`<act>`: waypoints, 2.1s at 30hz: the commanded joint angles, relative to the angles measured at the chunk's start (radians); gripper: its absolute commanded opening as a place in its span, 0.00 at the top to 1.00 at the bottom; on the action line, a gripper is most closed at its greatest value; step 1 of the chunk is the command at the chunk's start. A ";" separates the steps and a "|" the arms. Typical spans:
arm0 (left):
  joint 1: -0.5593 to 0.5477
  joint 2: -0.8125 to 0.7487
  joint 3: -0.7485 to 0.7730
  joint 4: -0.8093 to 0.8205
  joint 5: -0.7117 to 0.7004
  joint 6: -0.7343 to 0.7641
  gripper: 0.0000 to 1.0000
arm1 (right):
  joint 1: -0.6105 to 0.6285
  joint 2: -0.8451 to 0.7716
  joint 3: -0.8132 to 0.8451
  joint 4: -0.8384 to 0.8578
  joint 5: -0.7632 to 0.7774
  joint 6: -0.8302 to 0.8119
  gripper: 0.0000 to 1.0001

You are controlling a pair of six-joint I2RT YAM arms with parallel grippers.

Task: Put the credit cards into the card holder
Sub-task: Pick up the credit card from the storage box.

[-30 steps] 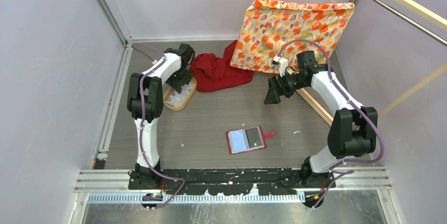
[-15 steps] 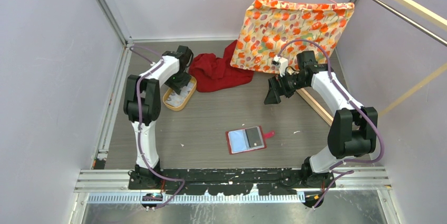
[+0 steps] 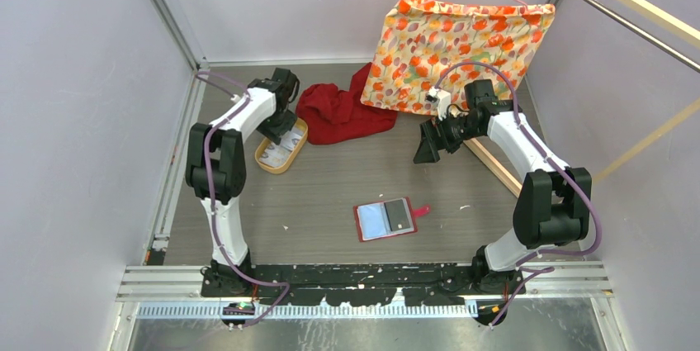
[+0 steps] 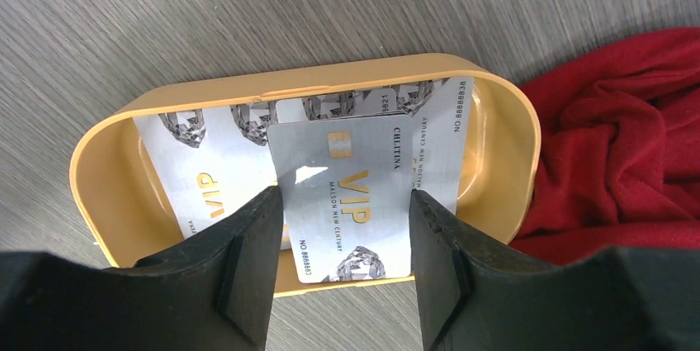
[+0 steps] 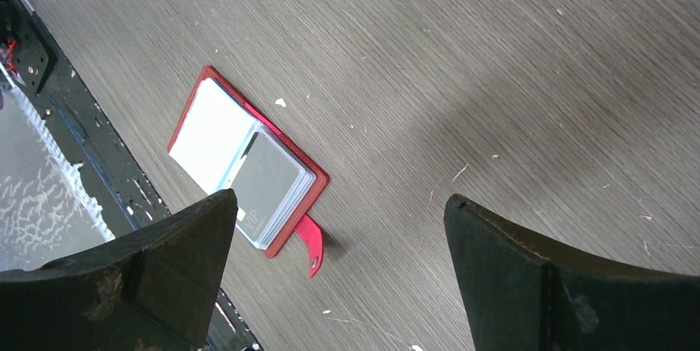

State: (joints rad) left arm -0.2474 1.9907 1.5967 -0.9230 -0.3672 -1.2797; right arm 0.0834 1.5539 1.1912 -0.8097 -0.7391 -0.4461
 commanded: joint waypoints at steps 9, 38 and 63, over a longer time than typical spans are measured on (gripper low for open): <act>0.068 -0.100 -0.117 0.138 0.112 0.084 0.61 | 0.109 0.009 0.030 0.005 -0.069 -0.013 0.00; 0.360 -0.255 -0.623 0.973 0.885 0.221 0.84 | 0.509 0.877 1.151 0.286 -0.236 0.821 0.00; 0.431 -0.216 -0.760 1.367 1.168 0.131 0.87 | 0.532 1.070 1.211 0.698 -0.295 1.288 0.61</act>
State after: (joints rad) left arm 0.1745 1.7718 0.8387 0.3954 0.7567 -1.1481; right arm 0.6025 2.6381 2.3657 -0.2340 -0.9958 0.7475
